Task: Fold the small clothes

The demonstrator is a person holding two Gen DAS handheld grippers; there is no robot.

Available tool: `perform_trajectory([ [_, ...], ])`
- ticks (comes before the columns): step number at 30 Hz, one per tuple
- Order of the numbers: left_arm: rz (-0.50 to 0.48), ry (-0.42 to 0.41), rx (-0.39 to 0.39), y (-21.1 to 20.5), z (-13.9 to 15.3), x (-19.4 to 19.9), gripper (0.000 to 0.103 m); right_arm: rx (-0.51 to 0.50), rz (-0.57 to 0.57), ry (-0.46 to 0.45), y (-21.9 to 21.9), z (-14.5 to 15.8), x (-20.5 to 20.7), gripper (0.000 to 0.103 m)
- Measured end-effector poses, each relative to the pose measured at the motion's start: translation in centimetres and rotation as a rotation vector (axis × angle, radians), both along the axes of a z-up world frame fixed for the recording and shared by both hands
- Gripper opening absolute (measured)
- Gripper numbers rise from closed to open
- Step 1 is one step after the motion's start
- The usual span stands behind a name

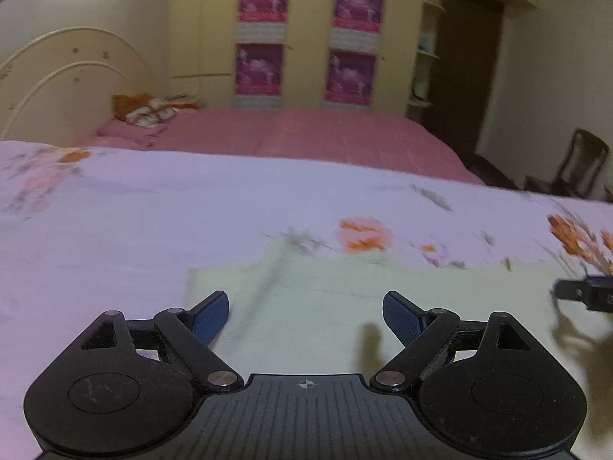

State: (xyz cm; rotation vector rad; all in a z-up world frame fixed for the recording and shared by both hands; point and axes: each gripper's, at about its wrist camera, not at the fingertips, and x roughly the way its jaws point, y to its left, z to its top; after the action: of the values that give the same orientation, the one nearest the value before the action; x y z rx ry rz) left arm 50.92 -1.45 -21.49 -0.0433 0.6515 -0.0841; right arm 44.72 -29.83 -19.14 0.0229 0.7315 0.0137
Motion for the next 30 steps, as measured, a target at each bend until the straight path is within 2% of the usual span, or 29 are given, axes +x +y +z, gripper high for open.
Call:
perform_trajectory([
  [3,0.039,0.072,0.005,0.5,-1.4,1.4,0.087,-0.025,-0.004,0.020,-0.1,-0.6,0.7,0.057],
  [5,0.052,0.072,-0.012,1.2,-1.8,1.7,0.087,-0.043,-0.033,0.042,-1.0,-1.2,1.2,0.058],
  [7,0.043,0.076,0.004,1.0,-1.7,1.7,0.087,-0.001,-0.050,0.048,-1.9,-1.2,1.1,0.058],
  [11,0.048,0.092,0.006,0.7,-0.9,0.9,0.087,-0.035,-0.050,0.032,-1.3,-0.5,-0.2,0.059],
  [19,0.009,0.108,0.043,0.4,0.6,-3.4,0.087,-0.022,0.055,-0.040,1.7,2.2,-5.4,0.060],
  [24,-0.014,0.098,0.062,-0.1,0.6,-6.4,0.087,0.012,0.111,-0.018,3.9,2.0,-8.0,0.060],
  [30,0.000,0.100,0.088,-0.2,0.2,-6.9,0.087,-0.008,0.154,0.016,6.6,1.1,-8.9,0.060],
])
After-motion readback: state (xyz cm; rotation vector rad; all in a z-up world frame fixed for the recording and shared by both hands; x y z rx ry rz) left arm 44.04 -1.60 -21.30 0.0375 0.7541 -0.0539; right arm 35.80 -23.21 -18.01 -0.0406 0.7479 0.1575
